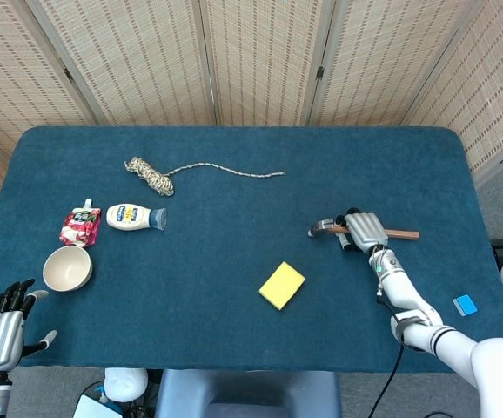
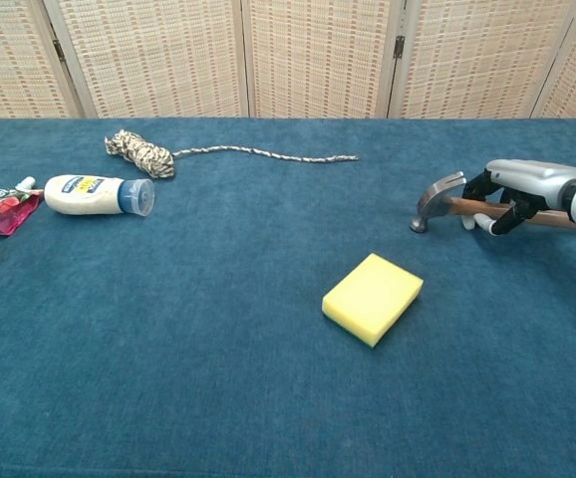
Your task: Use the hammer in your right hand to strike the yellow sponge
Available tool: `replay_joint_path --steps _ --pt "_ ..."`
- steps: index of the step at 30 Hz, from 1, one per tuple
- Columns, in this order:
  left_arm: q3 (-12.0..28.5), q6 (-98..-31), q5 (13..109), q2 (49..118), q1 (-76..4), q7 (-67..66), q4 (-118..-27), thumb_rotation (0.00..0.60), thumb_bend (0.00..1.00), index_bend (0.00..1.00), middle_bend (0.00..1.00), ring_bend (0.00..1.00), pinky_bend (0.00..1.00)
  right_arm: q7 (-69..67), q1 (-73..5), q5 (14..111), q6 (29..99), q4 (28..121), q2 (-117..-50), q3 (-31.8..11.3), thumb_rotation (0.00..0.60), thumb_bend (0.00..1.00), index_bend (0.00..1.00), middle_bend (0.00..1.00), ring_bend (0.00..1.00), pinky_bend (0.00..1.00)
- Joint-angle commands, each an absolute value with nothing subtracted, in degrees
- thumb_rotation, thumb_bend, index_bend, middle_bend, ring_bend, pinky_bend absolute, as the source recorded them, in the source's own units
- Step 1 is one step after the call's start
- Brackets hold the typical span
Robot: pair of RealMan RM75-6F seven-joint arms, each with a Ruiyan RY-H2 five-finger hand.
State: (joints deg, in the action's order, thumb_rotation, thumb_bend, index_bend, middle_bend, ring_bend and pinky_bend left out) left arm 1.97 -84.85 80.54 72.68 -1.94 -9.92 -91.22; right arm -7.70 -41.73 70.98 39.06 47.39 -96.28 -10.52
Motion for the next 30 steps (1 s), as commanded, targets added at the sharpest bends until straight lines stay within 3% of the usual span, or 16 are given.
replay_joint_path --steps 1,12,20,23,30 --pt "1.96 -84.84 80.55 72.67 -1.93 -9.86 -91.16 0.600 0.21 0.29 0.14 0.11 0.17 -7.63 -41.50 71.02 39.49 47.58 -96.25 -10.47 0.600 0.65 0.50 0.49 0.24 0.29" --pt "2.04 -84.78 80.44 72.55 -1.92 -9.79 -91.23 0.600 0.21 0.29 0.14 0.11 0.17 -9.76 -40.00 72.83 42.54 48.44 -95.23 -9.79 0.600 0.84 0.66 0.63 0.42 0.32" --pt "1.92 -84.81 80.57 72.51 -1.89 -10.18 -91.72 0.600 0.21 0.29 0.14 0.11 0.17 -13.15 -39.03 74.98 43.88 51.83 -91.92 -8.95 0.600 0.99 0.71 0.67 0.54 0.54" --pt "1.95 -85.07 80.65 72.23 -1.81 -10.33 -92.10 0.600 0.21 0.29 0.14 0.11 0.17 -14.38 -38.78 76.09 44.26 53.81 -90.20 -8.44 0.600 1.00 0.72 0.68 0.58 0.64" --pt "1.75 -85.91 80.99 71.31 -1.33 -10.99 -93.24 0.600 0.21 0.29 0.14 0.11 0.17 -16.34 -38.03 78.79 45.90 59.31 -86.09 -6.98 0.600 1.00 0.78 0.73 0.64 0.72"
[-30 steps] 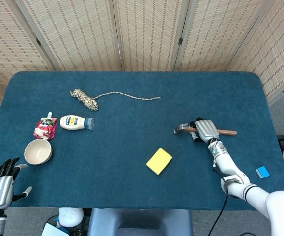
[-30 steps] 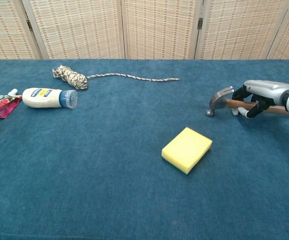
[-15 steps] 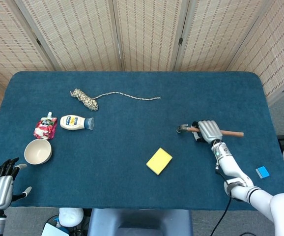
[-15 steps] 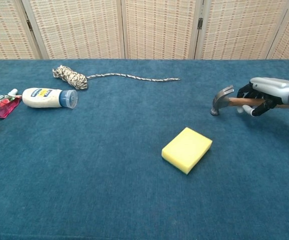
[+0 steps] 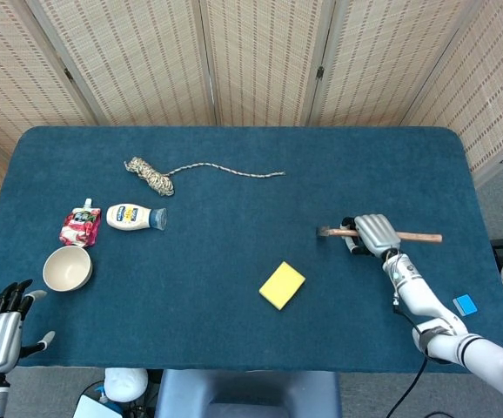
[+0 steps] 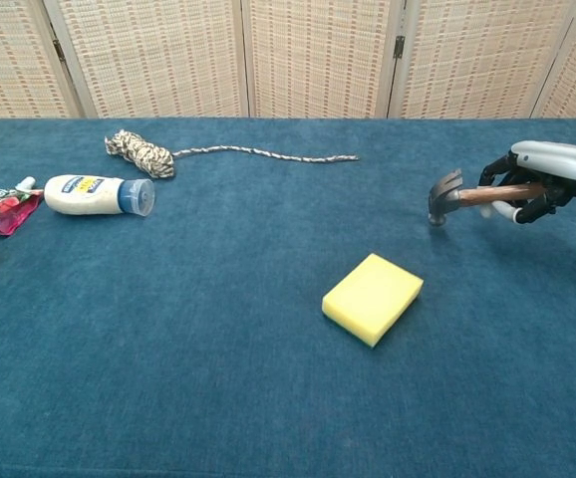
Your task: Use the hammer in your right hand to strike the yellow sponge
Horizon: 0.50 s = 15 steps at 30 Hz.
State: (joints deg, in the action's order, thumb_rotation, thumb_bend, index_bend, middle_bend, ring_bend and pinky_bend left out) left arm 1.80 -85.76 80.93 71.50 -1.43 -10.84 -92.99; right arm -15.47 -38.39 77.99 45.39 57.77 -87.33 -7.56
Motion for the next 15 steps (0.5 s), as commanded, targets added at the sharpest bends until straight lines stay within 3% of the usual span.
replay_joint_path --steps 1,15 --pt "1.75 -86.02 81.03 71.22 -1.28 -11.10 -93.38 0.600 0.21 0.29 0.14 0.11 0.17 -16.68 -37.95 79.02 45.98 59.97 -85.64 -6.83 0.600 1.00 0.78 0.73 0.65 0.74" --pt "1.48 -86.55 81.85 70.58 -1.21 -13.43 -95.76 0.600 0.21 0.29 0.14 0.11 0.17 -24.51 -38.29 83.48 45.41 69.43 -79.40 -4.24 0.600 1.00 0.84 0.80 0.73 0.82"
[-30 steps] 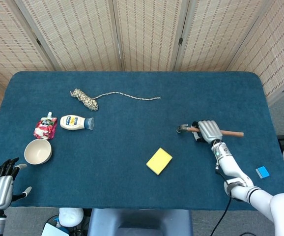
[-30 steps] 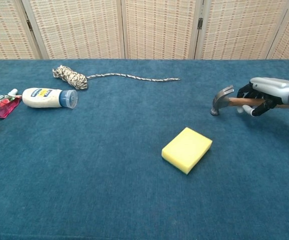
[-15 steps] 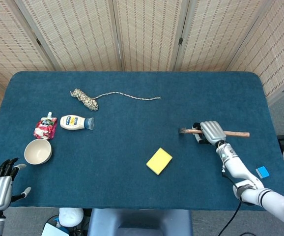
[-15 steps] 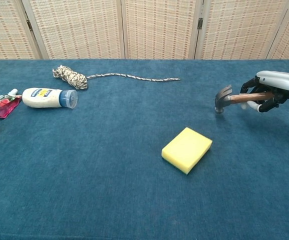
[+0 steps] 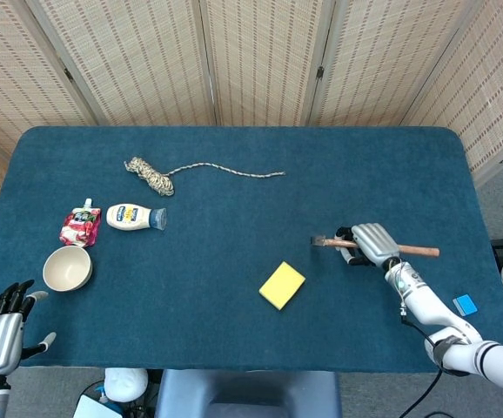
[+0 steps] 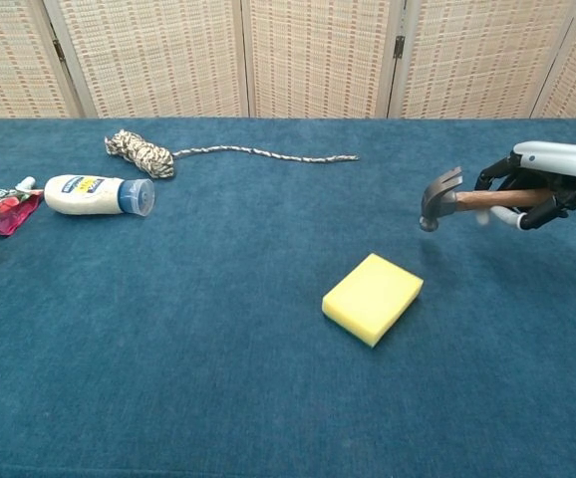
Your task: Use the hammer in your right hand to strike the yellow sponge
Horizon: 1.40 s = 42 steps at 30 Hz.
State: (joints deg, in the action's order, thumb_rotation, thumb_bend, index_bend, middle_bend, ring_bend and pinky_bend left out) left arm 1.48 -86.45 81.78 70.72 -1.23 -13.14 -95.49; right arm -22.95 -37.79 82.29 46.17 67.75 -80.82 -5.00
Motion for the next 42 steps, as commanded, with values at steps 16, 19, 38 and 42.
replay_joint_path --steps 16,19,38,42 --pt "1.12 -87.00 81.80 70.23 -0.72 -15.31 -97.41 0.600 0.21 0.29 0.14 0.11 0.17 -33.67 -40.94 91.25 46.23 77.11 -76.74 -0.40 0.600 1.00 0.85 0.80 0.75 0.82" --pt "1.15 -87.16 81.77 70.13 -0.62 -15.38 -97.50 0.600 0.21 0.29 0.14 0.11 0.17 -33.89 -41.75 91.88 46.00 77.15 -77.75 -0.08 0.600 1.00 0.85 0.81 0.75 0.82" --pt "0.68 -87.73 81.65 70.05 0.33 -15.61 -97.80 0.600 0.21 0.29 0.14 0.11 0.17 -30.59 -42.50 90.97 46.32 75.52 -80.00 1.61 0.600 1.00 0.85 0.81 0.75 0.82" --pt "0.89 -87.94 81.81 69.81 0.29 -15.66 -98.02 0.600 0.21 0.29 0.14 0.11 0.17 -31.94 -41.84 91.04 48.79 76.05 -79.15 1.25 0.600 1.00 0.85 0.81 0.75 0.82"
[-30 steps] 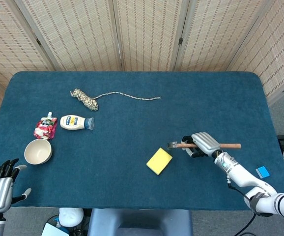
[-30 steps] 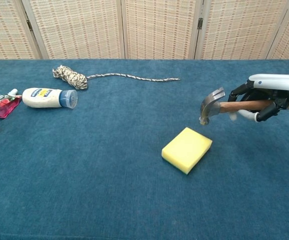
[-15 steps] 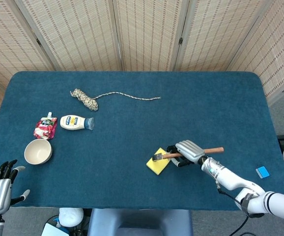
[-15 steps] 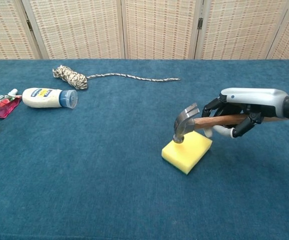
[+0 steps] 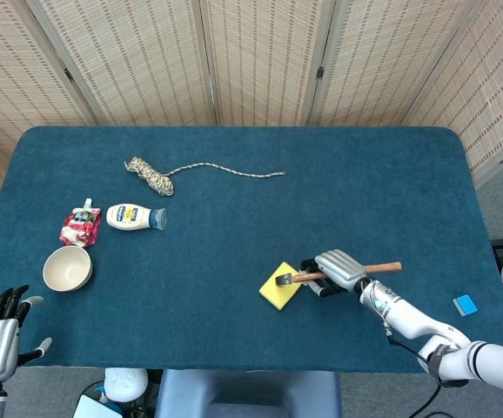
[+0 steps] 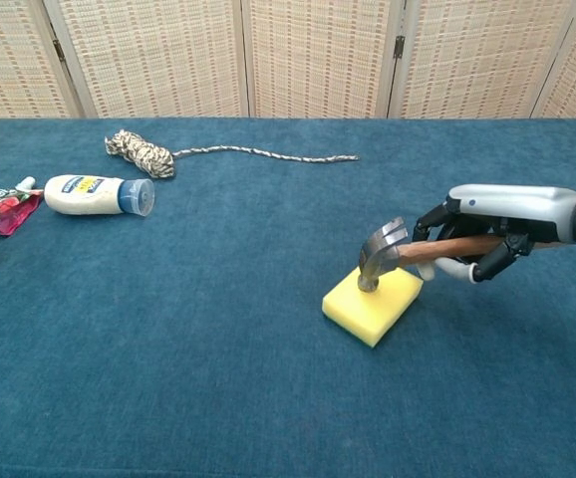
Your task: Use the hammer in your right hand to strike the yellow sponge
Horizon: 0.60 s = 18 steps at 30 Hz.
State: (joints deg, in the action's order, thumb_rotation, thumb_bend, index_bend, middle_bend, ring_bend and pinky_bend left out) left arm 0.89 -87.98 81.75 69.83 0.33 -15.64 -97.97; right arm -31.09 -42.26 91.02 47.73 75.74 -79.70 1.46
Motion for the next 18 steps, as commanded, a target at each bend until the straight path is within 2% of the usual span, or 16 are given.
replay_joint_path --steps 1,11,18 --pt "0.85 -87.85 81.85 69.81 0.26 -15.71 -98.05 0.600 0.21 0.29 0.14 0.11 0.17 -32.28 -41.78 91.04 48.96 76.05 -78.96 1.30 0.600 1.00 0.85 0.81 0.75 0.82" --pt "0.82 -87.27 81.85 70.11 0.04 -15.89 -98.03 0.600 0.21 0.29 0.14 0.11 0.17 -35.59 -40.18 87.51 49.50 71.71 -79.37 0.43 0.600 1.00 0.85 0.80 0.75 0.82" --pt "0.93 -87.16 82.06 70.15 -0.19 -16.24 -98.30 0.600 0.21 0.29 0.14 0.11 0.17 -38.78 -40.12 90.38 51.34 73.12 -79.34 1.43 0.600 1.00 0.85 0.80 0.75 0.82"
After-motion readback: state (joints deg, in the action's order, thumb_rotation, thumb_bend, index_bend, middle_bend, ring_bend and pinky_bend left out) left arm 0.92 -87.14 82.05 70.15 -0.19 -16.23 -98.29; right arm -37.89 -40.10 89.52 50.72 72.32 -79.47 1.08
